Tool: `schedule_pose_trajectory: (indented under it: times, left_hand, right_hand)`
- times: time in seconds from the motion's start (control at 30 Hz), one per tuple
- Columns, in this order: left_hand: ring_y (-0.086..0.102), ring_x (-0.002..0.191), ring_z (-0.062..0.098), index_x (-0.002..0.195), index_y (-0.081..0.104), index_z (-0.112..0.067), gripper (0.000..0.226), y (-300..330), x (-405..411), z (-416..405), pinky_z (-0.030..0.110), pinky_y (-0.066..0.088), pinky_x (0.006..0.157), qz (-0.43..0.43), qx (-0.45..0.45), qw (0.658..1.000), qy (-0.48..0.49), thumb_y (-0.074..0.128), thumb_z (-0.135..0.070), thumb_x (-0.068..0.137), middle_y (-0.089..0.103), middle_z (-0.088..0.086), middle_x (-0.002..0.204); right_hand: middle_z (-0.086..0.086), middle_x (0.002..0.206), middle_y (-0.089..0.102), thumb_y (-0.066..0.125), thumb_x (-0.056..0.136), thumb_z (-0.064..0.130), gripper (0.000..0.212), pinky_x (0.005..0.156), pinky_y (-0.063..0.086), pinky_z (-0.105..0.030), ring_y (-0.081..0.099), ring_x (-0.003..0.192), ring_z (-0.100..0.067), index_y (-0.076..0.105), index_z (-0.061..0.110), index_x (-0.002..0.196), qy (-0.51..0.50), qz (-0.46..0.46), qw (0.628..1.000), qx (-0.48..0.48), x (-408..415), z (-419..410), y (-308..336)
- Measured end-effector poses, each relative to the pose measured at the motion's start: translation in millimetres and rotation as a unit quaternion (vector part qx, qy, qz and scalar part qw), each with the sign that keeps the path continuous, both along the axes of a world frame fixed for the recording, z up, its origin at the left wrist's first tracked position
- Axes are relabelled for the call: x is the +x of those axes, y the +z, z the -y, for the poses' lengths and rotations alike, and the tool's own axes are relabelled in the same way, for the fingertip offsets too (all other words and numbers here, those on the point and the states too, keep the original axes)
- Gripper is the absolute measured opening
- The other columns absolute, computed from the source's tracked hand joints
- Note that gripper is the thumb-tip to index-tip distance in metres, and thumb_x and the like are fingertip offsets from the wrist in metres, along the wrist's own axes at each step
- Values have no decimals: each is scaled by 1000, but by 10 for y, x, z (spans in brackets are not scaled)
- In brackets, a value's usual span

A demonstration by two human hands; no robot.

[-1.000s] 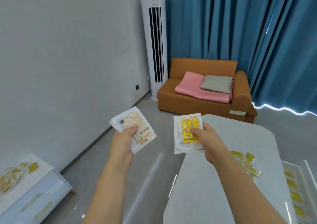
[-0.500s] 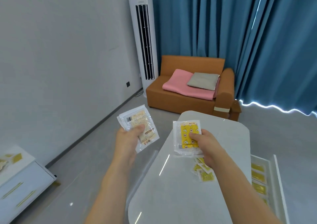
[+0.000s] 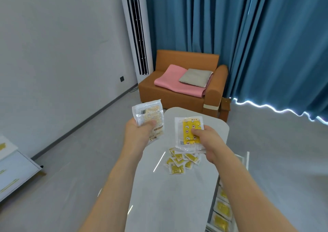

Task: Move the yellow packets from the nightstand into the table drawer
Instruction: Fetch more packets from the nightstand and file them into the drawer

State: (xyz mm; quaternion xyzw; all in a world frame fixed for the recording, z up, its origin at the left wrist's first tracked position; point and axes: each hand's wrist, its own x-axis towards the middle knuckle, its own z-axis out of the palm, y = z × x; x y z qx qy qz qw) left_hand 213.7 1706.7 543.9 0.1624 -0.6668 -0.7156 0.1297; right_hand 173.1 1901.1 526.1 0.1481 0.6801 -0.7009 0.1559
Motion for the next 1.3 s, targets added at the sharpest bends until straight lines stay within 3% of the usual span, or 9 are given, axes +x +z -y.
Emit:
schedule_pose_trajectory:
  times: [0.13,0.37,0.5,0.63,0.8,1.07,1.3]
  left_hand:
    - [74,91,23,101,72,-24,24,-29,-14,-604,51,57,86,0,3,1000,11,69,-5,86,77,-1,97]
    - [72,93,18,105,72,-25,26,-167,2,-1833,44,57,87,5,-17,999,39,68,-5,87,76,-4,99]
    - [73,89,15,91,72,-31,23,-227,-35,-2463,36,58,80,27,-20,999,31,70,-9,87,76,-9,90]
    - [73,88,14,94,72,-29,21,-261,-240,-2788,34,58,77,26,-29,999,21,69,-9,87,77,-8,91]
    - [73,89,16,93,70,-30,21,-488,-625,-3238,32,58,74,35,-24,999,30,69,-9,87,76,-7,95]
    - [73,88,16,108,71,-21,25,-1467,-1371,-3849,33,60,72,50,-16,997,53,68,-7,88,76,-2,98]
    - [74,81,8,95,71,-25,18,-3370,-1571,-4053,27,56,73,25,-48,998,42,70,-9,87,77,-9,88]
  right_hand:
    - [-4,88,72,56,98,12,8,48,49,-23,69,70,-18,62,16,100,-4,-10,1000,-3,-69,-658,-59]
    - [-8,96,74,57,97,12,9,73,57,-36,71,86,-26,63,16,101,40,-1,999,8,-283,-1882,-232]
    - [-11,100,73,58,96,12,13,77,56,-37,70,88,-27,63,12,108,32,12,999,25,-392,-2494,-266]
    - [-11,102,73,58,96,13,14,72,54,-34,70,90,-27,63,13,109,45,10,999,22,-546,-2813,-314]
    - [-10,102,73,58,96,14,12,92,54,-43,69,96,-28,64,14,107,60,8,998,30,-862,-3128,-615]
    - [-6,101,74,58,96,15,14,94,54,-47,71,94,-26,64,16,109,63,18,997,32,-1613,-3621,-1734]
    - [-7,102,73,59,94,17,22,88,56,-49,71,91,-28,60,14,116,27,24,999,29,-1878,-3752,-3714]
